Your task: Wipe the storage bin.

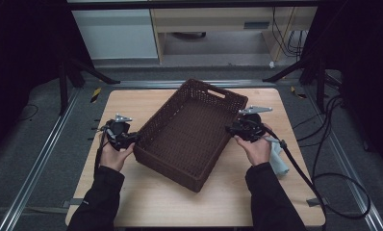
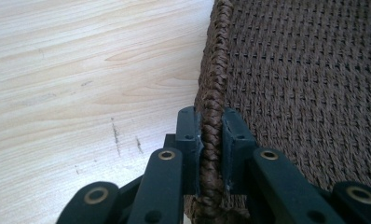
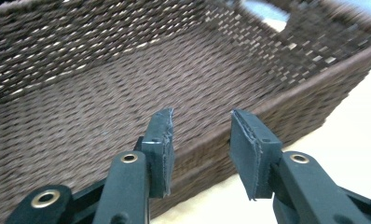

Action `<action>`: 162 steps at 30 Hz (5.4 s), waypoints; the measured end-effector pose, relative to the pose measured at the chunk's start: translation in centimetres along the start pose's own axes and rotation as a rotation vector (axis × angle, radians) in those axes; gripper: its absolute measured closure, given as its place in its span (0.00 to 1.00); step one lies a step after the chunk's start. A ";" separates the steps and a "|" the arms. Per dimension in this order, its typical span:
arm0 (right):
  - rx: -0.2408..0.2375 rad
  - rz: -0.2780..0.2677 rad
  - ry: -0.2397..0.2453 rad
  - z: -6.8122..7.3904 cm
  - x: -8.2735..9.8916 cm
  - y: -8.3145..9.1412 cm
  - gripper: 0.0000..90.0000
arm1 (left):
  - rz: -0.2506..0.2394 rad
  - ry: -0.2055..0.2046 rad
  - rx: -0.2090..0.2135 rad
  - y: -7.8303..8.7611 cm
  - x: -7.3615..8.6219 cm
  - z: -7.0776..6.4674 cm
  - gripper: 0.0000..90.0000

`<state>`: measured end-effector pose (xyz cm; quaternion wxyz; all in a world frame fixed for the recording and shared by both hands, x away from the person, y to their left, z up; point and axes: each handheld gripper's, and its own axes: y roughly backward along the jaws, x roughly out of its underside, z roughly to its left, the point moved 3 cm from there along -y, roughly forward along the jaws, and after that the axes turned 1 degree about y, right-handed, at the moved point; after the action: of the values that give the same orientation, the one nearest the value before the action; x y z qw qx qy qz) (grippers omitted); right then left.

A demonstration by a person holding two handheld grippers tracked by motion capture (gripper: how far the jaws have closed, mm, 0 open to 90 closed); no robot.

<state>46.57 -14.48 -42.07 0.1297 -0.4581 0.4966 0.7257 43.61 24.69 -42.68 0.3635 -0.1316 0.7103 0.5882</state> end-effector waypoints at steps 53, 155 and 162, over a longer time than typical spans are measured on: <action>0.094 0.009 -0.002 -0.2 1.6 2.2 0.64 | -0.079 0.059 -0.071 1.3 -0.2 0.8 0.53; 0.059 0.033 0.060 -1.4 3.1 4.4 0.81 | -0.066 -0.061 -0.013 1.2 0.9 0.5 0.72; 0.056 0.036 0.056 -1.0 4.0 5.4 0.84 | -0.063 -0.050 -0.011 1.6 1.4 0.2 0.76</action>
<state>41.44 -18.89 -42.09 0.1154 -0.4655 0.5284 0.7006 41.72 25.68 -42.50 0.3989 -0.1411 0.6934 0.5833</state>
